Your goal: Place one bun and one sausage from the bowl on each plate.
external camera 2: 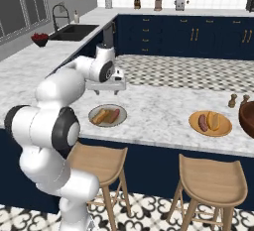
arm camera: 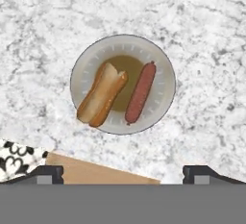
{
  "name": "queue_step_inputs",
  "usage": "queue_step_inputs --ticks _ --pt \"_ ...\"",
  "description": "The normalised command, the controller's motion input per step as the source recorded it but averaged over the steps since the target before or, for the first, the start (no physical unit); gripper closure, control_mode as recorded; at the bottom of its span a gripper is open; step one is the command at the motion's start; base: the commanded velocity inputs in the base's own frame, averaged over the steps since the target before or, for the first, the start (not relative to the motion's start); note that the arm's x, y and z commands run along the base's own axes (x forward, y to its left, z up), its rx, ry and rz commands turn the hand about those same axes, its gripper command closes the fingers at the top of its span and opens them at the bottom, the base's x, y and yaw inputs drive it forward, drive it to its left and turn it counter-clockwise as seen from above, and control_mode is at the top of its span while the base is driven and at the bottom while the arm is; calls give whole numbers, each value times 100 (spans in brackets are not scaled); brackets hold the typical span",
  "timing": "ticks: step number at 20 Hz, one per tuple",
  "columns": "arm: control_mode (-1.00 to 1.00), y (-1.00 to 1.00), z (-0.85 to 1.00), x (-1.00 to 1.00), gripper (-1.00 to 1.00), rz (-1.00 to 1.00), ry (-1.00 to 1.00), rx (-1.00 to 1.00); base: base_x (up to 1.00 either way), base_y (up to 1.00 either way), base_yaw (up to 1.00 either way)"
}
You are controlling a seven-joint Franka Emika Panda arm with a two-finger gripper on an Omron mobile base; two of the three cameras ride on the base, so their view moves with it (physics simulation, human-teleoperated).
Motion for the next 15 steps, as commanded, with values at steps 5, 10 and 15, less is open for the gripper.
queue_step_inputs --ticks 5,10,15 --pt "-100 5 100 -99 -100 6 -27 0 0 0 0" --pt "-100 9 81 -100 -100 2 -23 0 0 0 0" --pt "-100 46 47 -52 -100 1 -2 -16 0 0 0"
